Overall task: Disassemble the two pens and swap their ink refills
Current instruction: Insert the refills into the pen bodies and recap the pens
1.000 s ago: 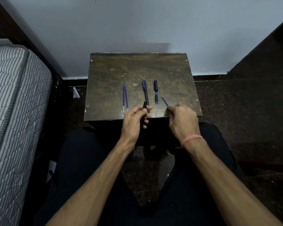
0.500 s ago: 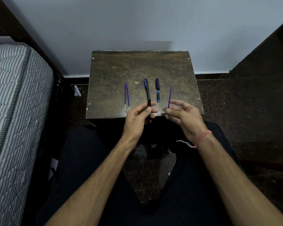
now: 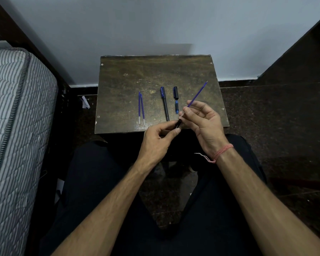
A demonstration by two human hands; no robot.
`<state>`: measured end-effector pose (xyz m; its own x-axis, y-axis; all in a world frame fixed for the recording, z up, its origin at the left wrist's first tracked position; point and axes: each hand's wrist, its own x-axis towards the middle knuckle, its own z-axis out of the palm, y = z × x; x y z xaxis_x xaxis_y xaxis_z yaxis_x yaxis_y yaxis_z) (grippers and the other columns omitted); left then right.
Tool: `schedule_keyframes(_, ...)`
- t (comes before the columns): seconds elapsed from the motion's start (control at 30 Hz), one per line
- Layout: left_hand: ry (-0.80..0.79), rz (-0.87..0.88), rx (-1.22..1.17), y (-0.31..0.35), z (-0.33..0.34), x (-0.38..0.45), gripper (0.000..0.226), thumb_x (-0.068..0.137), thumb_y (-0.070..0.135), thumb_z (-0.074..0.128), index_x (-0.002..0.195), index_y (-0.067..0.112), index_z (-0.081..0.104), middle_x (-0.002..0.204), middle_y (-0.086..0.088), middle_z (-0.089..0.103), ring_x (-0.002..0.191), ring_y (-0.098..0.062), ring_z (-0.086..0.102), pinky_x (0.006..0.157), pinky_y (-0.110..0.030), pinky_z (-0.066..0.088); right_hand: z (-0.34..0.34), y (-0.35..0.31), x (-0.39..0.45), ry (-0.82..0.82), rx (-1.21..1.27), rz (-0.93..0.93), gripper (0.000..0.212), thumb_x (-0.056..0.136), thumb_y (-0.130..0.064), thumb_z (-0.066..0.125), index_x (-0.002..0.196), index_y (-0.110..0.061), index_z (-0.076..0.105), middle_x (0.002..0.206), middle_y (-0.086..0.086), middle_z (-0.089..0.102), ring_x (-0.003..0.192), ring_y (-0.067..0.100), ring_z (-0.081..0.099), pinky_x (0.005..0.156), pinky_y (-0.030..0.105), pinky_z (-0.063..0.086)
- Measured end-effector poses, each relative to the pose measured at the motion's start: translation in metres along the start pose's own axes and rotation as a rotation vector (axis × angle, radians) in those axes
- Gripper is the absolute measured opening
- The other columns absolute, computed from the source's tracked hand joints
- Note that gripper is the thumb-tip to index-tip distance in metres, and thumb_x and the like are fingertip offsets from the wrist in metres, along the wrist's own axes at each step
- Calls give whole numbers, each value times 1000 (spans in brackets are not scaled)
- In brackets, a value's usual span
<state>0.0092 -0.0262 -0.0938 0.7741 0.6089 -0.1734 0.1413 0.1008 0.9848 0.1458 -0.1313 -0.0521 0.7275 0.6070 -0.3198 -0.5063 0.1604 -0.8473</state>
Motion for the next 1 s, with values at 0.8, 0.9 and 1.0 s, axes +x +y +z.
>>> schedule_keyframes(0.8, 4, -36, 163, 9, 2, -9, 22, 107, 21, 76, 127, 25, 85, 105, 10, 88, 96, -6, 83, 90, -27, 67, -5, 4, 2, -16, -378, -144, 16, 98, -18, 84, 110, -9, 84, 114, 29, 79, 106, 42, 78, 96, 56, 65)
schedule_keyframes(0.9, 14, -36, 213, 11, 1, -10, 22, 107, 25, 76, 126, 31, 86, 97, 9, 87, 93, -4, 82, 92, -36, 68, -6, 8, 4, -13, -409, -149, 12, 97, -15, 85, 106, -7, 85, 101, 21, 82, 91, 31, 80, 81, 44, 69)
schedule_keyframes(1.0, 0, -19, 216, 11, 1, -11, 25, 108, 23, 75, 128, 31, 86, 99, 10, 88, 93, -7, 82, 95, -42, 67, -7, 11, 6, -14, -442, -163, 13, 97, -16, 85, 106, -7, 84, 94, 11, 81, 85, 16, 76, 76, 36, 68)
